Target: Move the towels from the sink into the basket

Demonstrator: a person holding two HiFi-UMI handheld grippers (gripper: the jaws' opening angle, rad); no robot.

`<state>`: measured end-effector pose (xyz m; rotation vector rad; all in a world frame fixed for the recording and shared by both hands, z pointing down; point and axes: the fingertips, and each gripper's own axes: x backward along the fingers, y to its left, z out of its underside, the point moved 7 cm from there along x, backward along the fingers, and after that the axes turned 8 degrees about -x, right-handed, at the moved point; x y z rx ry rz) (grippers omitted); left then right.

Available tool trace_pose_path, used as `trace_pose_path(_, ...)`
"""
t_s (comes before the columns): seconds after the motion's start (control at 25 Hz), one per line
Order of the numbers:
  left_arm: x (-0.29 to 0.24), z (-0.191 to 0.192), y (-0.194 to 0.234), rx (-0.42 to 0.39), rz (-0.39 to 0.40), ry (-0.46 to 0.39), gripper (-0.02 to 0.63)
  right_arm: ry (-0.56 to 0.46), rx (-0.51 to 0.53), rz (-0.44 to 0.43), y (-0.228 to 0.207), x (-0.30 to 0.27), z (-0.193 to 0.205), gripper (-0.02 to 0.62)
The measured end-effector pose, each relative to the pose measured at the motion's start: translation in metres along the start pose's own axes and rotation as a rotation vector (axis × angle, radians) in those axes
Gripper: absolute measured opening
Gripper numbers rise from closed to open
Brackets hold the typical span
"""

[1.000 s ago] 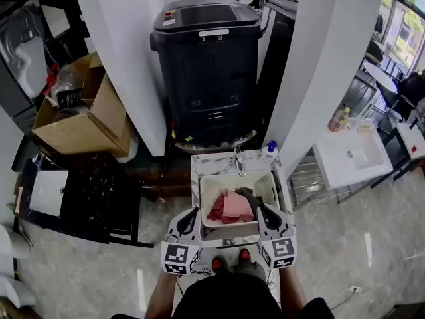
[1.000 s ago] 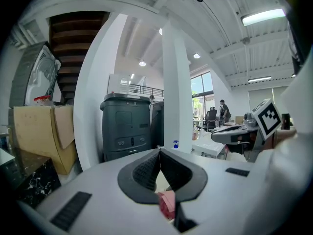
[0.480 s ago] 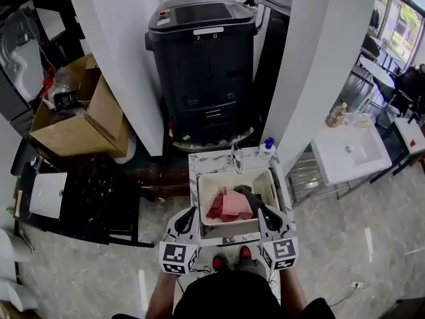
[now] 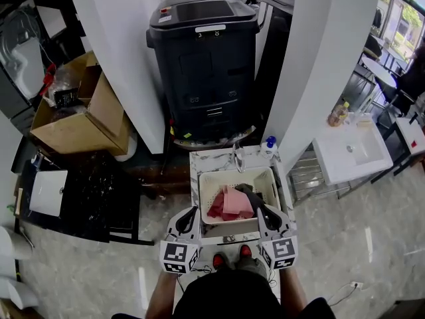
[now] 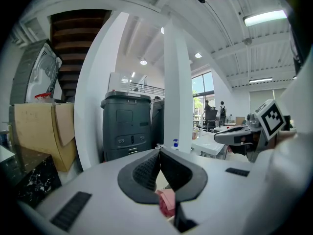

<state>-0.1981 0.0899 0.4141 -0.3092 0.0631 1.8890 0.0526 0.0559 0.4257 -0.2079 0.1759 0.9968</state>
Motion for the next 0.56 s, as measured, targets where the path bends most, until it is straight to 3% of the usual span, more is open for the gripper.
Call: trace_pose_path(0.56,0.0005,0.0034,-0.0052,0.003,0.000,0.011,0.008,0.020,0.004,-0.009,0.0008,0.0005,0.0057,0.046)
